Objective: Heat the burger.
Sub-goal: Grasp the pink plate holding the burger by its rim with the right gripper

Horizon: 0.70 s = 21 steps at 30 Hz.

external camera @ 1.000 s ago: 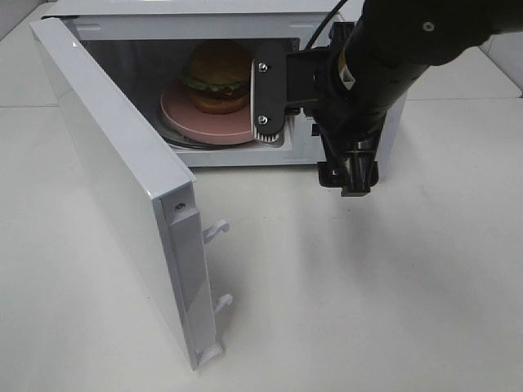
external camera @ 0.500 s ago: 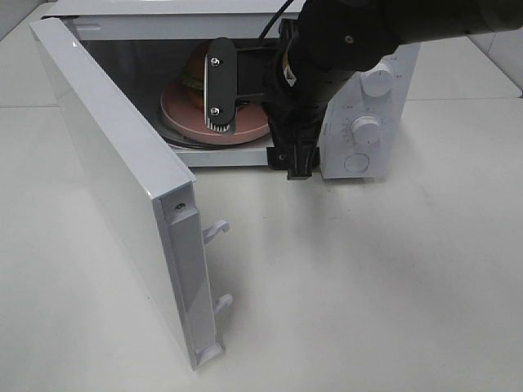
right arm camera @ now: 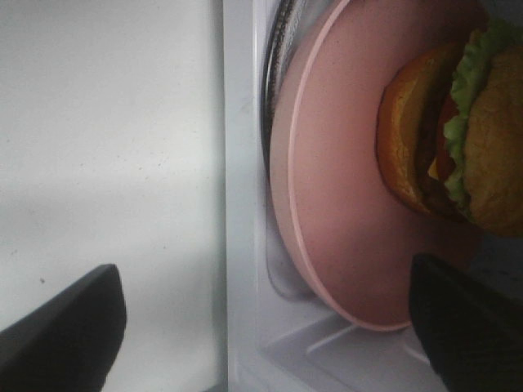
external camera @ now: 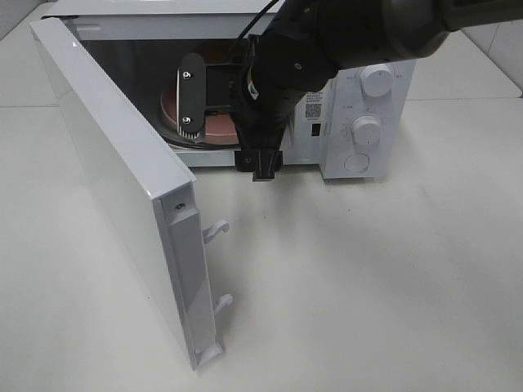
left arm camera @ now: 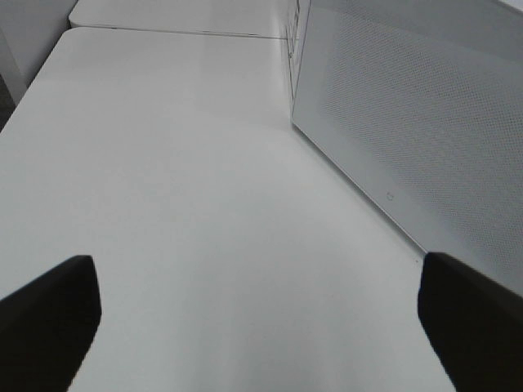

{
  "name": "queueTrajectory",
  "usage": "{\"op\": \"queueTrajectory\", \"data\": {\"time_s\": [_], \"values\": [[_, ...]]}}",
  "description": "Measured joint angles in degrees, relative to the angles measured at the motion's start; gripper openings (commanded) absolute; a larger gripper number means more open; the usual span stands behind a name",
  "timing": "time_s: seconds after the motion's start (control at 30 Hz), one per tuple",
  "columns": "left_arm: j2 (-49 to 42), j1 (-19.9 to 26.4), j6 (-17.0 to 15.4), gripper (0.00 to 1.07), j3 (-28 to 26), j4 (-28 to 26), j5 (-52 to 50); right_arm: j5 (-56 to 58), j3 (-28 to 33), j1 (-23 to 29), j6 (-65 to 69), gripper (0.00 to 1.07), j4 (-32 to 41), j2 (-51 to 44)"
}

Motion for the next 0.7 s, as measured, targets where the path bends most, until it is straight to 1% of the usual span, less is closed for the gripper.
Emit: {"op": "queueTrajectory", "data": {"time_s": [0.07, 0.13, 0.23, 0.3, 0.7], "values": [[0.0, 0.0, 0.0, 0.98, 0.0, 0.0, 0.0, -0.2, -0.9, 0.0, 0.0, 0.91, 0.0, 0.8], [0.0, 0.0, 0.0, 0.98, 0.0, 0.0, 0.0, -1.3, -3.6, -0.5, 0.1, 0.90, 0.3, 3.5], [0.0, 0.0, 0.0, 0.98, 0.0, 0.0, 0.0, -1.4, -4.2, -0.8, 0.1, 0.90, 0.3, 4.1], [0.0, 0.0, 0.0, 0.98, 0.0, 0.0, 0.0, -2.3, -6.4, -1.5, 0.1, 0.90, 0.6, 6.2], [0.0, 0.0, 0.0, 0.98, 0.0, 0.0, 0.0, -2.8, -12.0, -3.6, 0.1, 0.87, 2.1, 11.7]]}}
